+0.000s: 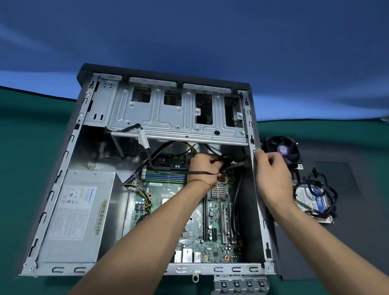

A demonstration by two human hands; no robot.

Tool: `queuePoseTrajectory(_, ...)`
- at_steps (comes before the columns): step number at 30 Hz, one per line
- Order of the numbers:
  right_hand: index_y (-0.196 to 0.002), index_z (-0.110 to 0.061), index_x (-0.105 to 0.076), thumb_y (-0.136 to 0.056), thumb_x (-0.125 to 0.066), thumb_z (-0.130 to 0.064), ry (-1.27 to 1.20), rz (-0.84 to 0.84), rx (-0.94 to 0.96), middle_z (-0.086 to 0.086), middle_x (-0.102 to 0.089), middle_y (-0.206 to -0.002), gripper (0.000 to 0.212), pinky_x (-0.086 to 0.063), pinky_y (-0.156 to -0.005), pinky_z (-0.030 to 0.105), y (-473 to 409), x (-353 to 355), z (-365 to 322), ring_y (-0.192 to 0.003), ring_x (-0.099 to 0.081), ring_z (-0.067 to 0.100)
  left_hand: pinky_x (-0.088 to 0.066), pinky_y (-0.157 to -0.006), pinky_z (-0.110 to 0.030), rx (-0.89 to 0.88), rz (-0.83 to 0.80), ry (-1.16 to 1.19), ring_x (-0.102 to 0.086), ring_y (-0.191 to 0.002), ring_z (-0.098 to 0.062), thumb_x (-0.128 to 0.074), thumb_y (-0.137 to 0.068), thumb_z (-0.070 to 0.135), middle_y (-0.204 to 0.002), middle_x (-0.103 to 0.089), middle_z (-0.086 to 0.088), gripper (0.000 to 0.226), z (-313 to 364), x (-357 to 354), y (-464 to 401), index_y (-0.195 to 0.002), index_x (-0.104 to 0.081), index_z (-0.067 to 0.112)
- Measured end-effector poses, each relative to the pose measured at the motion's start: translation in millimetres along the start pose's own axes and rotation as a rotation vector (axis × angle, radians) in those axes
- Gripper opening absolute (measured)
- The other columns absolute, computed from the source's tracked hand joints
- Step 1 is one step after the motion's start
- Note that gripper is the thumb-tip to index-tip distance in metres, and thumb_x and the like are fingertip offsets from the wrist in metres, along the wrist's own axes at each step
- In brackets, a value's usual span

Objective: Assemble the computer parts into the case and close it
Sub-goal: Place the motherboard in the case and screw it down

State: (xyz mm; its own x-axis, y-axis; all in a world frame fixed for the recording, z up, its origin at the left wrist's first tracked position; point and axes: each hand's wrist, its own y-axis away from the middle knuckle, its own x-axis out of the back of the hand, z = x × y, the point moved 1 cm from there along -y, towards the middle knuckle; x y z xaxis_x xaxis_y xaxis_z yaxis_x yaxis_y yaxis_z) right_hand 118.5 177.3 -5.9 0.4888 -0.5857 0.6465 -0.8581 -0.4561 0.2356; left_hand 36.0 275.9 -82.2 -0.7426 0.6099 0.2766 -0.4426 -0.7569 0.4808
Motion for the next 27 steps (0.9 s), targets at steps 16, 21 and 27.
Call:
queuePoseTrajectory(16,-0.064,-0.021,-0.036,-0.092,-0.041,-0.041,0.051,0.059,0.05,-0.005,-0.043,-0.058,0.035,-0.033,-0.056,0.03,5,-2,0,-0.056,-0.039,0.015,-0.051,-0.08,-0.037,-0.238,-0.057,-0.428,-0.061,-0.095,-0.036,-0.055,-0.087,0.009,-0.102,-0.065,-0.021,0.021,7,-12,-12,-0.102,-0.067,0.003)
queuePoseTrajectory(21,-0.063,-0.021,-0.033,-0.093,-0.041,-0.039,0.062,0.064,0.053,-0.006,-0.04,-0.057,0.036,-0.033,-0.055,0.029,4,-3,-4,-0.052,-0.036,0.011,-0.048,-0.087,-0.033,-0.307,-0.013,-0.281,-0.061,-0.099,-0.033,-0.057,-0.087,0.008,-0.111,-0.064,-0.019,0.026,6,-9,-14,-0.108,-0.072,0.012)
queuePoseTrajectory(27,-0.063,-0.022,-0.033,-0.092,-0.042,-0.038,0.054,0.065,0.063,-0.006,-0.04,-0.057,0.035,-0.032,-0.053,0.031,4,-3,-4,-0.052,-0.036,0.011,-0.048,-0.083,-0.034,-0.357,-0.05,-0.38,-0.06,-0.099,-0.034,-0.056,-0.088,0.009,-0.107,-0.065,-0.021,0.025,3,-14,-13,-0.108,-0.069,0.006)
